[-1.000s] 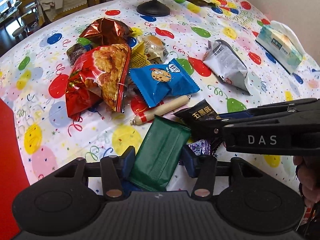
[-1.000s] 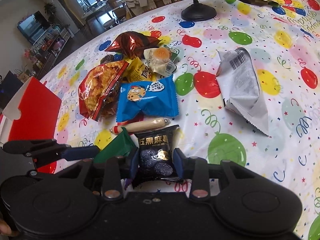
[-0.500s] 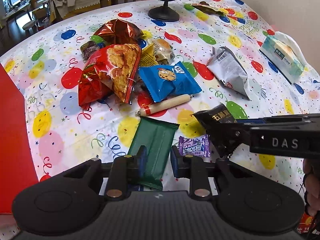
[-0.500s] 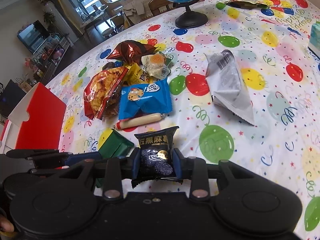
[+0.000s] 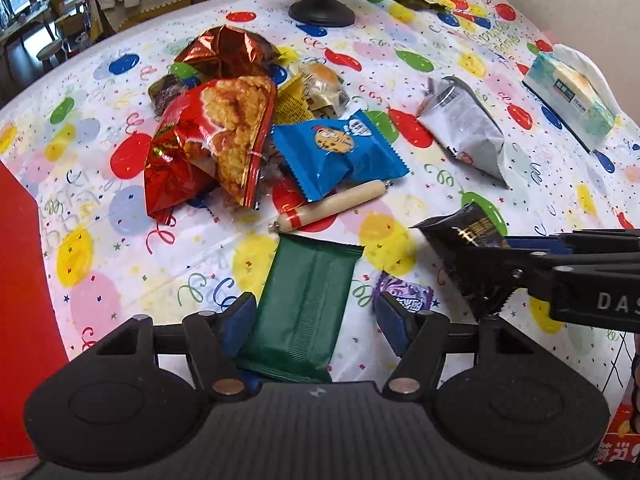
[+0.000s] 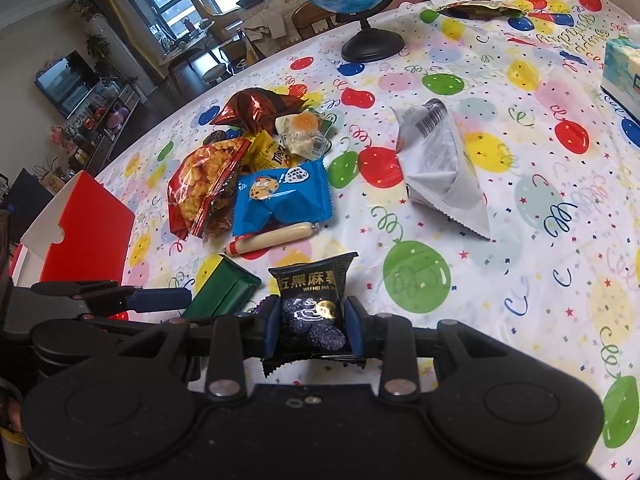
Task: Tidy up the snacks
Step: 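Carry the green bar and black packet over the open red box with both tools, then open both tools to drop the green bar and black packet into the box, then withdraw both tools from the box back toward the snack pile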
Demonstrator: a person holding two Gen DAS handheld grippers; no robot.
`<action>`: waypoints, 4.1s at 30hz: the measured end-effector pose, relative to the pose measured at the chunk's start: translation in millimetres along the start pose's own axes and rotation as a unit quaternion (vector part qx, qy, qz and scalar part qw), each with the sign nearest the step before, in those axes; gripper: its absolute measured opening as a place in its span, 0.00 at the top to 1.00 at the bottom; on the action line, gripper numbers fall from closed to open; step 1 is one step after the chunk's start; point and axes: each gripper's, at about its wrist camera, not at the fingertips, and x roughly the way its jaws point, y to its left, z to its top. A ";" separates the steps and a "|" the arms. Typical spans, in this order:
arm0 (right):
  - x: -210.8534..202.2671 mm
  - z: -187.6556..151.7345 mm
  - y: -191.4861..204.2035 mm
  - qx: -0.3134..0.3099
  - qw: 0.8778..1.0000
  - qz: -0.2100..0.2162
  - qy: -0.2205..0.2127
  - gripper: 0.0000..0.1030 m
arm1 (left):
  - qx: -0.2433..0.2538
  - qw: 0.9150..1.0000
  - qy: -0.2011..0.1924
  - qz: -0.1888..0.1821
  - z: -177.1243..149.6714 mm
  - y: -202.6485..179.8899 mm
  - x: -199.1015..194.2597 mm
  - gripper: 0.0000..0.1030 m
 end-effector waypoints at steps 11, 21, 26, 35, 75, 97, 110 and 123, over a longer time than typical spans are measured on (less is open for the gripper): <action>-0.3 -3.2 3.3 -0.015 1.000 -0.016 -0.002 0.69 | 0.009 0.999 -0.008 0.031 -6.4 -10.0 0.4 0.58; -19.0 -6.3 14.5 -0.020 0.999 -0.023 -0.017 0.69 | -0.053 0.998 -0.032 0.020 -24.0 -6.0 -32.0 0.59; -36.1 -7.9 34.6 -0.038 0.999 -0.017 -0.030 0.69 | -0.077 0.995 -0.057 0.023 -34.4 0.0 -68.9 0.59; -56.1 -2.4 90.0 -0.090 0.995 0.011 -0.049 0.69 | -0.113 0.986 -0.112 0.049 -52.3 26.0 -137.9 0.58; 67.3 4.4 329.9 -0.335 0.937 0.097 0.011 0.69 | -0.246 0.936 -0.093 0.234 -99.6 223.3 -184.4 0.58; 88.9 -11.1 328.5 -0.363 0.929 0.069 0.030 0.59 | -0.255 0.940 -0.056 0.221 -103.8 220.8 -151.7 0.56; 52.8 -15.5 311.0 -0.324 0.943 0.071 0.005 0.48 | -0.254 0.943 -0.088 0.199 -115.5 203.6 -178.7 0.42; -0.9 -23.8 284.6 -0.277 0.957 0.078 -0.039 0.35 | -0.217 0.952 -0.125 0.176 -118.8 169.5 -210.7 0.36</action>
